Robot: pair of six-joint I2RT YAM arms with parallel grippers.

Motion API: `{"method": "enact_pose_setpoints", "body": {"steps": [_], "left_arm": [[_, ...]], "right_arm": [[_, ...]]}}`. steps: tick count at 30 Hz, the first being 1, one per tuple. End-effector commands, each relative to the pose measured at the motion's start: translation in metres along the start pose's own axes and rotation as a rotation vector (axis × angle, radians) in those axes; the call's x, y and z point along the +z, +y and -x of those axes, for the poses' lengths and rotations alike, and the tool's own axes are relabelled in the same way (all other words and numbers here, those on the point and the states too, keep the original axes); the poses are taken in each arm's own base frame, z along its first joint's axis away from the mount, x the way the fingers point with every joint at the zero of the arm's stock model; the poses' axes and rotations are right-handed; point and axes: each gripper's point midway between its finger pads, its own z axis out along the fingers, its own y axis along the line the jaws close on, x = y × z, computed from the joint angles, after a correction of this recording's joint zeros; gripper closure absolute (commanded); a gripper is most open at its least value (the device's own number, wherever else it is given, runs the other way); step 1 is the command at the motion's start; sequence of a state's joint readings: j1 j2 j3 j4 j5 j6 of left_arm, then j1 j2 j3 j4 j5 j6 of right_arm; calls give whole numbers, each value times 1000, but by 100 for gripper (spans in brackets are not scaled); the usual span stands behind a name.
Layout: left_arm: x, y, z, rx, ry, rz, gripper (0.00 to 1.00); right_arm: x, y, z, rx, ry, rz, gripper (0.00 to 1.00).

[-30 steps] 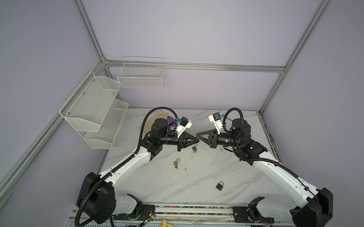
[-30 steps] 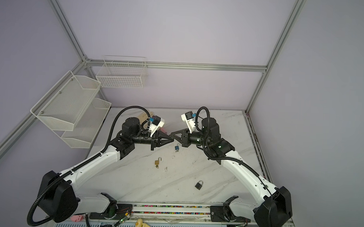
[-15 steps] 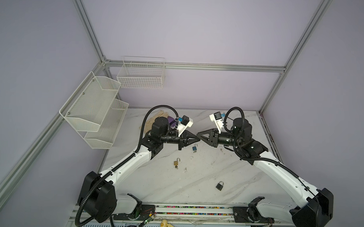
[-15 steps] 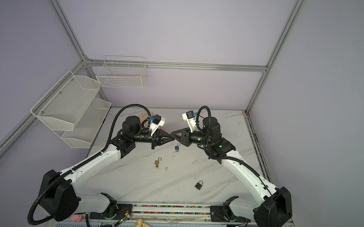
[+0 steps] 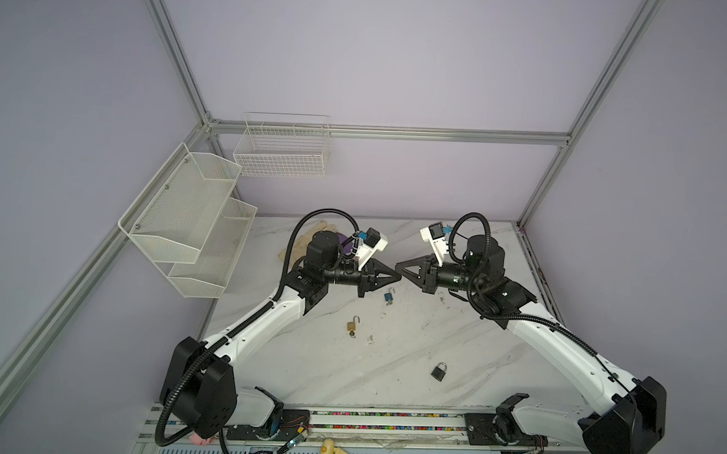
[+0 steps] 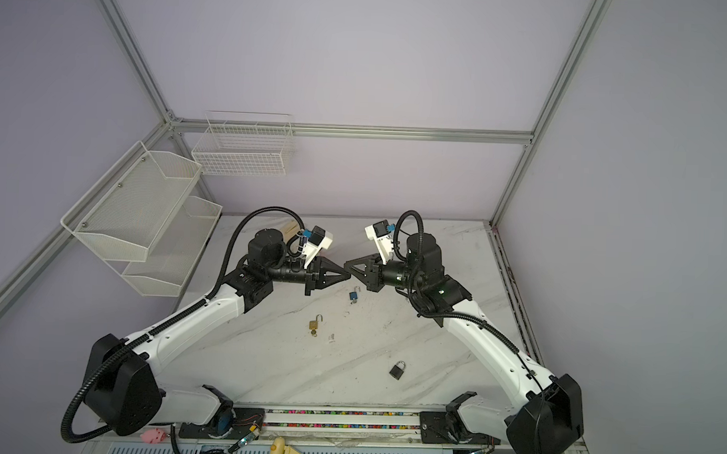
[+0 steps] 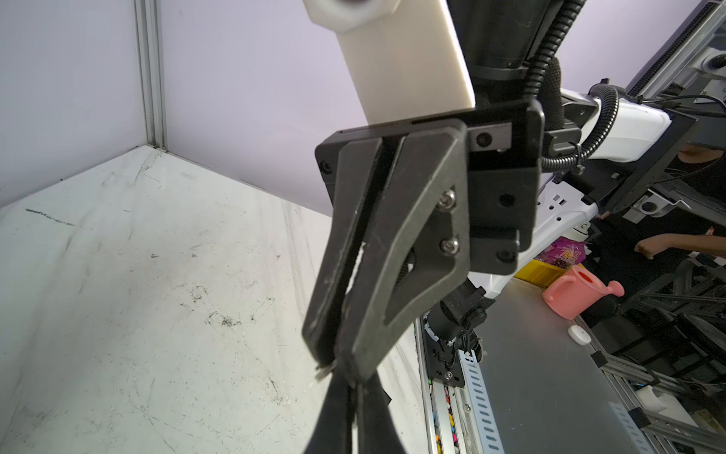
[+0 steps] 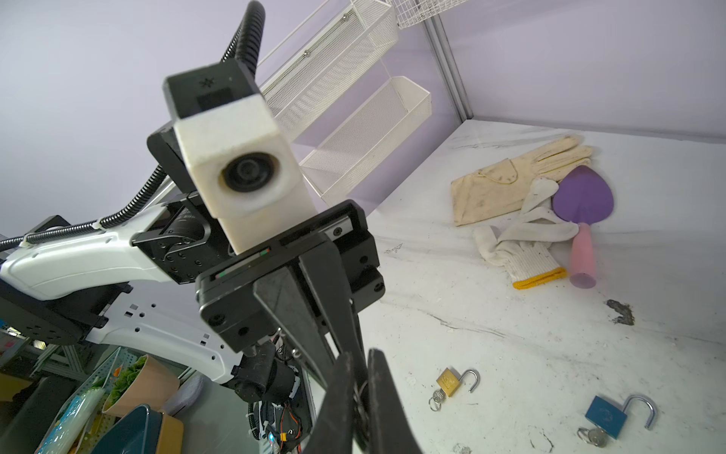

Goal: Unlock with the key

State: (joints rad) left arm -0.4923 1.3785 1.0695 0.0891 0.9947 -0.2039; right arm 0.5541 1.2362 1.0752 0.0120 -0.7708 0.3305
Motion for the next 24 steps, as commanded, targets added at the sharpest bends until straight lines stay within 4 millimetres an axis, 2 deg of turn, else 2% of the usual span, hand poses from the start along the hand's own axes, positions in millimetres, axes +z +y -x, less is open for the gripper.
{"method": "enact_pose_setpoints", "body": {"steps": [1, 11, 18, 24], "left_arm": [[-7, -33, 72, 202, -150, -36, 100], [-8, -27, 59, 150, -140, -8, 100], [-9, -22, 48, 126, -131, 15, 86], [-6, -18, 38, 99, -118, 22, 81]], "right_arm": [[6, -14, -21, 70, 63, -34, 100], [7, -8, -2, 127, -4, -11, 100], [6, -4, 7, 157, -31, -1, 100], [2, 0, 21, 163, -79, -5, 100]]}}
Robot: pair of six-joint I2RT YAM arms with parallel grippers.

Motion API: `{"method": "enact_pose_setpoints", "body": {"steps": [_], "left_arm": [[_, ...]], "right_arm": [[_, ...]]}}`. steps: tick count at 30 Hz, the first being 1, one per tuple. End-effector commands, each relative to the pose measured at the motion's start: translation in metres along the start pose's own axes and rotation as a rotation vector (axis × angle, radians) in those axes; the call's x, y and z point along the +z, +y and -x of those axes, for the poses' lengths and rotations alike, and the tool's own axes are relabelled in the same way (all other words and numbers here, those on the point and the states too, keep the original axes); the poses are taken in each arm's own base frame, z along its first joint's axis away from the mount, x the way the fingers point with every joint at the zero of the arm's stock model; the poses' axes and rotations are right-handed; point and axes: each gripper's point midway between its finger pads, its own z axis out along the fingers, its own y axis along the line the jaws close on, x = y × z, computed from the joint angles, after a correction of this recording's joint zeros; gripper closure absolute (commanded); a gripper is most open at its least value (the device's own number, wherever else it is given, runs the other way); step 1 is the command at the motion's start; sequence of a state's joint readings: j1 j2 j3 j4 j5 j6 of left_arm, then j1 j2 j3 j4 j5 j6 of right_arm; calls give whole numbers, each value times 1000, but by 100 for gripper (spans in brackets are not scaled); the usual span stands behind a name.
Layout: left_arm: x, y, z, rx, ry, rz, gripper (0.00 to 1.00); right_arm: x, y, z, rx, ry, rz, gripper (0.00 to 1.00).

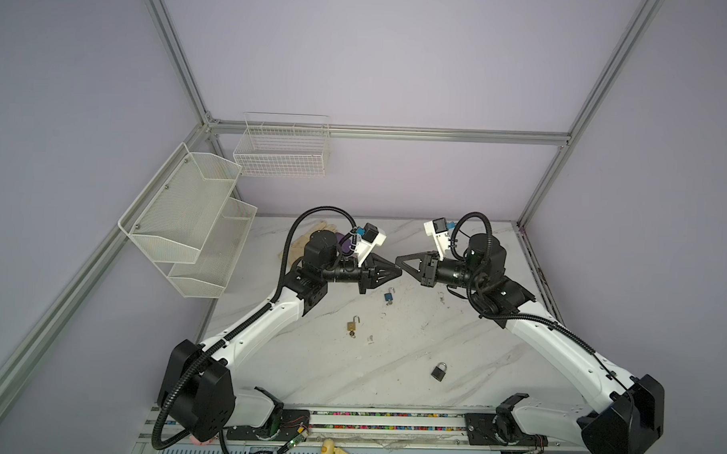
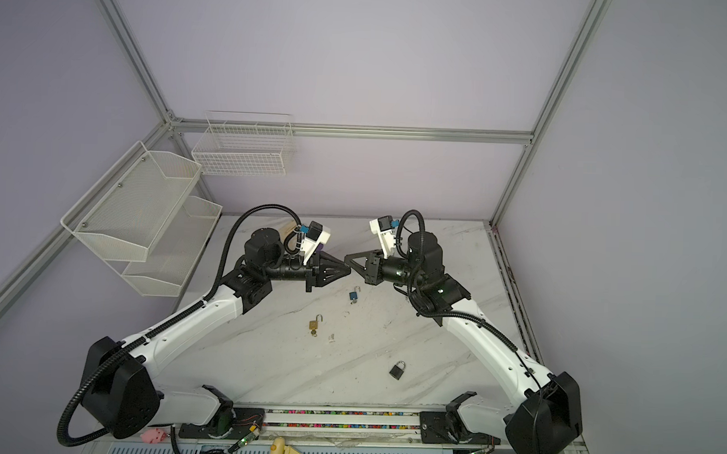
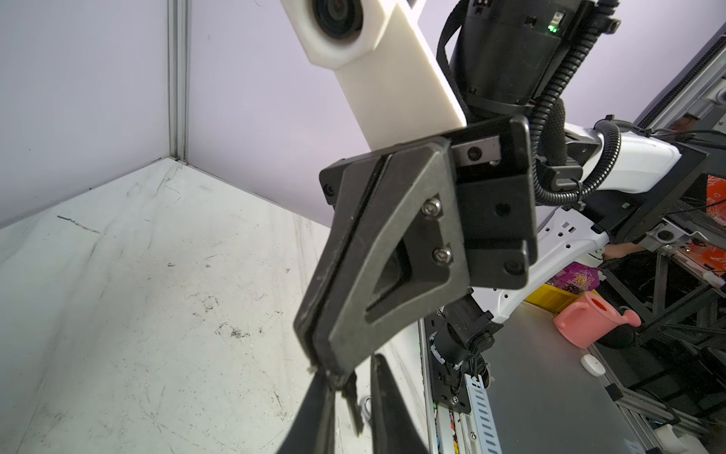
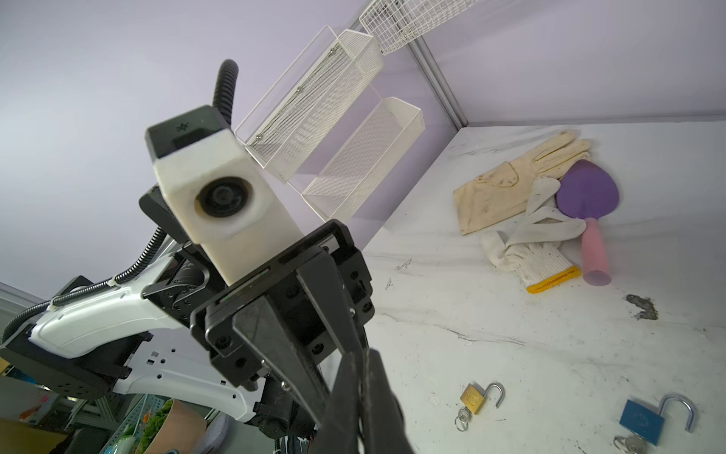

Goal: Unlock with the key

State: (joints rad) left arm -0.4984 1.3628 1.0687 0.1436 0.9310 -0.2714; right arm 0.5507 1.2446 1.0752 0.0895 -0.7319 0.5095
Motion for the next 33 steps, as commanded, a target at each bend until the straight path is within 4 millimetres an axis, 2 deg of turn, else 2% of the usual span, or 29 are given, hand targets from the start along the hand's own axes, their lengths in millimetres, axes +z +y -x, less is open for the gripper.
{"method": "enact_pose_setpoints", "body": {"steps": [1, 6, 17, 24, 26, 29, 33], "left_arm": [[-4, -20, 21, 102, -68, -27, 79], [-1, -22, 16, 92, -61, -54, 72], [3, -11, 8, 49, -72, -25, 70], [3, -11, 5, 36, -69, -19, 76], [3, -11, 7, 40, -72, -18, 82], [3, -9, 9, 39, -79, -11, 82], [3, -10, 13, 48, -89, -12, 91]], "right_arm": [[2, 5, 6, 32, -19, 8, 100], [-1, 5, 16, 37, -71, -6, 100], [-6, 11, 29, 52, -143, 3, 100], [-8, 13, 33, 61, -169, 17, 100], [-9, 13, 33, 61, -174, 16, 100], [-10, 14, 33, 65, -178, 20, 100], [-12, 13, 31, 61, -184, 16, 100]]}}
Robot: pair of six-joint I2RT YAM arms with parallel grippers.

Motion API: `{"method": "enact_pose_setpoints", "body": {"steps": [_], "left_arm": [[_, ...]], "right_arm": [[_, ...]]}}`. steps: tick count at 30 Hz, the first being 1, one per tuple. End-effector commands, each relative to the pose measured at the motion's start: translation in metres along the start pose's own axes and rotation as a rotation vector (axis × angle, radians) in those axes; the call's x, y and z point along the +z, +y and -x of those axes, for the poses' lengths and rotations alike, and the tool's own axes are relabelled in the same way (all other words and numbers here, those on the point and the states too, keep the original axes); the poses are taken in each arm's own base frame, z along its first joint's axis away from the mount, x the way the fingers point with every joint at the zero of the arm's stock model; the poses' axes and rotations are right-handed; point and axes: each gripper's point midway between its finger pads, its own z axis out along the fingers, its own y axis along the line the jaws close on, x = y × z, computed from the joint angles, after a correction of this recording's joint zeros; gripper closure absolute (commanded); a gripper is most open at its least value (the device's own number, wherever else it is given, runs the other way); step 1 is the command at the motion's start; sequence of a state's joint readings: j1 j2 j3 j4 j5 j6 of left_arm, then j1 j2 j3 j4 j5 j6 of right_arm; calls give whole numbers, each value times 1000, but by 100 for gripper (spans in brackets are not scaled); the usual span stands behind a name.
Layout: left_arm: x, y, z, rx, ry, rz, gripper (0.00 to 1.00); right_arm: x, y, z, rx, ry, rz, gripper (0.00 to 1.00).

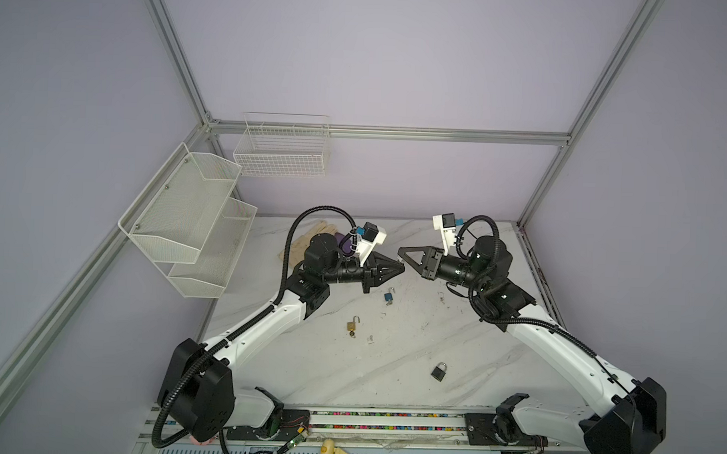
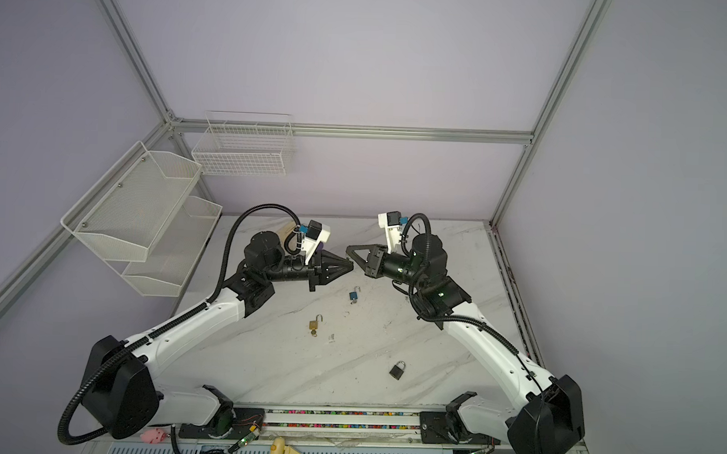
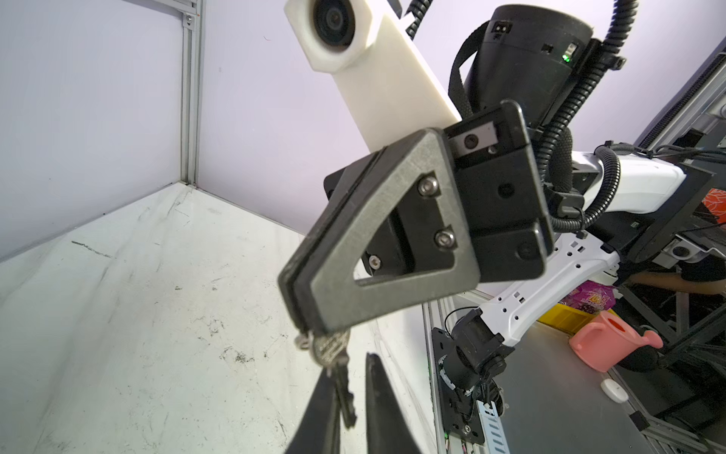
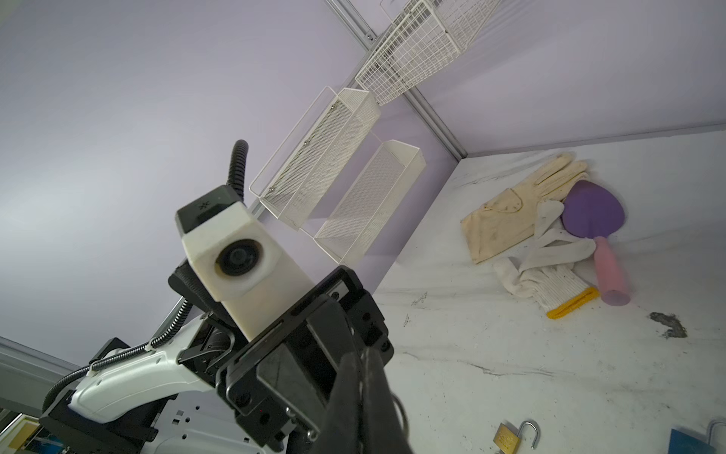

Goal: Unlock with the key

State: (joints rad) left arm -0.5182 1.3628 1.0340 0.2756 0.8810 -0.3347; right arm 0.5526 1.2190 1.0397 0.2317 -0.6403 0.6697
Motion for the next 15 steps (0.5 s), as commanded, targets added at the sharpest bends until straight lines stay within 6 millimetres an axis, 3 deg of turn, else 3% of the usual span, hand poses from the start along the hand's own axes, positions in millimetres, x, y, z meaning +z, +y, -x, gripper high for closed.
{"method": "enact_pose_setpoints", "body": {"steps": [1, 3, 8, 13, 15], "left_arm": [[-1, -9, 5, 34, -25, -27, 94], [-1, -8, 5, 33, -21, -20, 100], [-3, -10, 2, 56, 8, -12, 100], [-4, -13, -1, 86, 49, -20, 100], [-4, -13, 0, 99, 58, -22, 100]], "right_arm": [[-5, 9, 6, -20, -43, 20, 100], [-4, 8, 5, -21, -33, 21, 100], [-3, 11, 1, -36, -3, 36, 100], [-4, 12, -7, -67, 52, 62, 73], [-3, 9, -12, -77, 80, 54, 70]]}}
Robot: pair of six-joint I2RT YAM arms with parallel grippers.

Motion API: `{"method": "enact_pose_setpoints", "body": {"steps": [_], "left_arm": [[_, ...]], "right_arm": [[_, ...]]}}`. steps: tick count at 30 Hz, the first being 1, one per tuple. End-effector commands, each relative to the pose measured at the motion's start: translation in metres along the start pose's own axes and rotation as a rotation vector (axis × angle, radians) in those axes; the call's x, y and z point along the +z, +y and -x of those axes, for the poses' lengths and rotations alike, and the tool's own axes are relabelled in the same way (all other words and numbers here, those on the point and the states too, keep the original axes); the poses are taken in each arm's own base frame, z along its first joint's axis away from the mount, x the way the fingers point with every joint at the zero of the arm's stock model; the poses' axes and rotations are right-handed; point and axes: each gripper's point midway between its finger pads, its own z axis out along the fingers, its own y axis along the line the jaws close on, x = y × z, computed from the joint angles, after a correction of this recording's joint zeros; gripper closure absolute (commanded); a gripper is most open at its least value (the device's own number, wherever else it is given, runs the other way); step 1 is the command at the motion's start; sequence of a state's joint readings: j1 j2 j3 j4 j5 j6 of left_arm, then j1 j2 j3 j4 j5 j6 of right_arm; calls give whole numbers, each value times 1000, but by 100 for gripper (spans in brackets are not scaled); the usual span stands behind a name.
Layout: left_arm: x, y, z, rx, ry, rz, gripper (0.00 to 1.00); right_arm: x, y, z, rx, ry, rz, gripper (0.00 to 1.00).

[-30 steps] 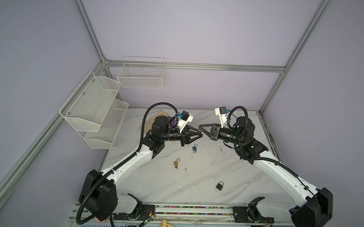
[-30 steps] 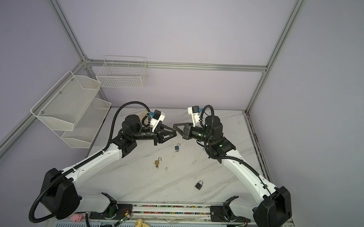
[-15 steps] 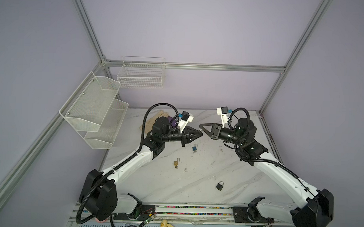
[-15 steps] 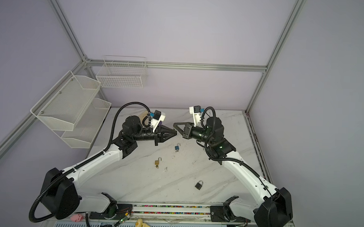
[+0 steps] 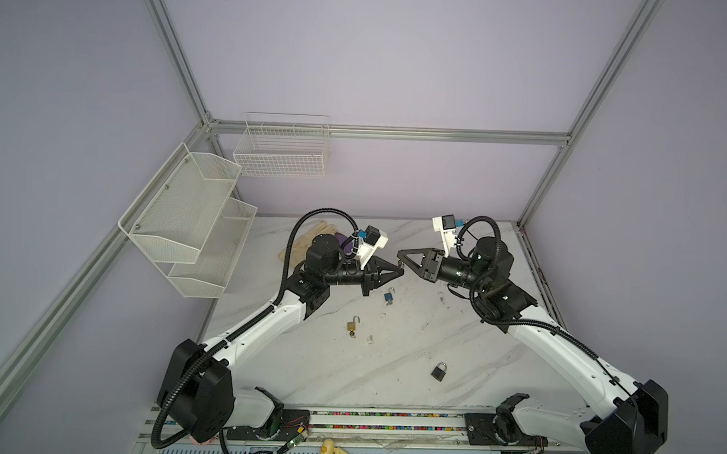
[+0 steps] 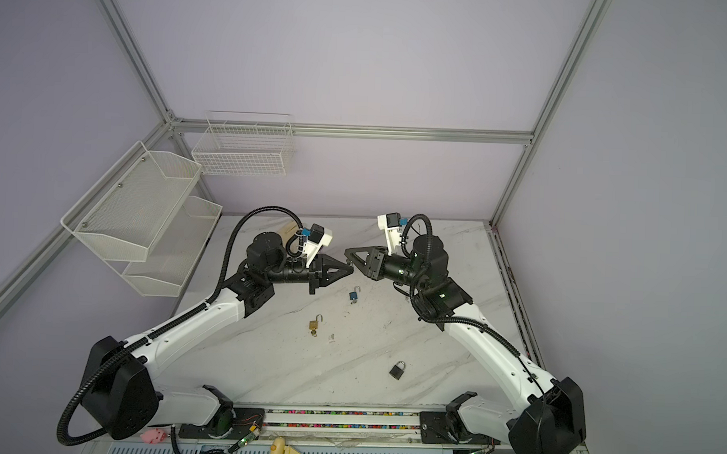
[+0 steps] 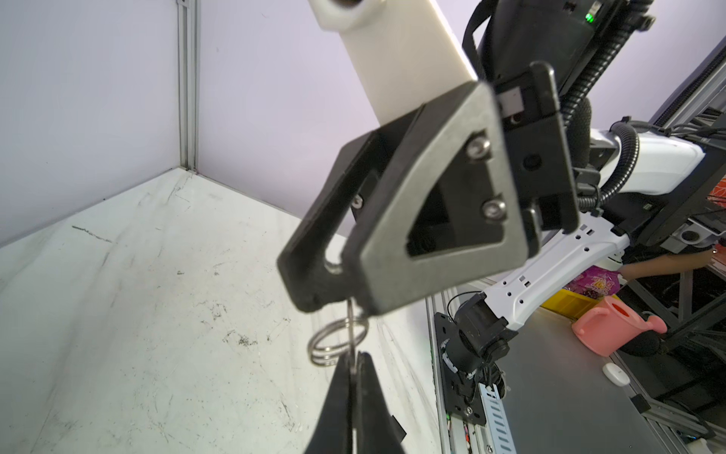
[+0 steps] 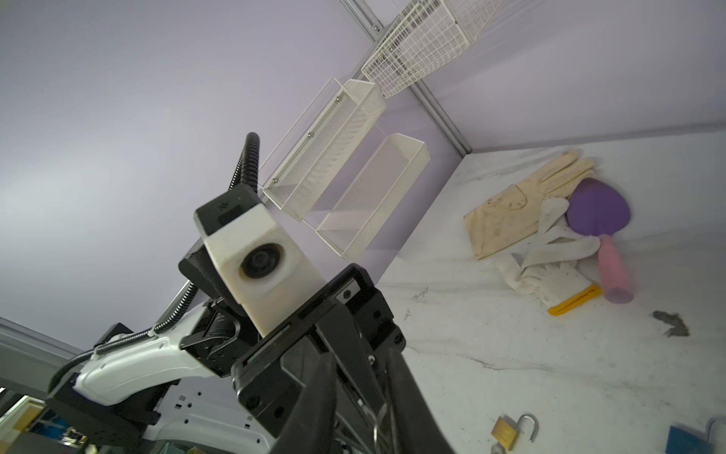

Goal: Unlock with the key

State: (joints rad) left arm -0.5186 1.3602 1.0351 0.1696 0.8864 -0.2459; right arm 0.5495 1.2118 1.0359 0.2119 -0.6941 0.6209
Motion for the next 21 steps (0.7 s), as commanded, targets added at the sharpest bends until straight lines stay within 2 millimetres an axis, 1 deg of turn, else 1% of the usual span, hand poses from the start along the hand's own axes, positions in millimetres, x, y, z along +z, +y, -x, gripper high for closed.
{"method": "enact_pose_setpoints", "body": {"steps": [1, 3, 6, 9, 15, 18, 21], "left_arm": [[-5, -16, 18, 93, -5, -30, 100], [-5, -17, 20, 101, -2, -31, 100], [-6, -20, 24, 112, -3, -44, 100], [-6, -22, 26, 117, -2, -55, 100], [-6, -23, 30, 125, -1, -57, 100], [-4, -23, 33, 122, -4, -67, 100], [-3, -21, 35, 118, -6, -67, 100]], "right_arm": [[-1, 5, -4, -38, 40, 24, 70], [0, 1, -10, -38, 64, 15, 67], [0, -11, -15, -44, 83, -31, 63], [1, -18, -17, -51, 96, -56, 63], [3, -20, -27, -59, 137, -33, 64], [3, -21, -30, -65, 147, -26, 67], [4, -21, -36, -66, 172, -5, 68]]}}
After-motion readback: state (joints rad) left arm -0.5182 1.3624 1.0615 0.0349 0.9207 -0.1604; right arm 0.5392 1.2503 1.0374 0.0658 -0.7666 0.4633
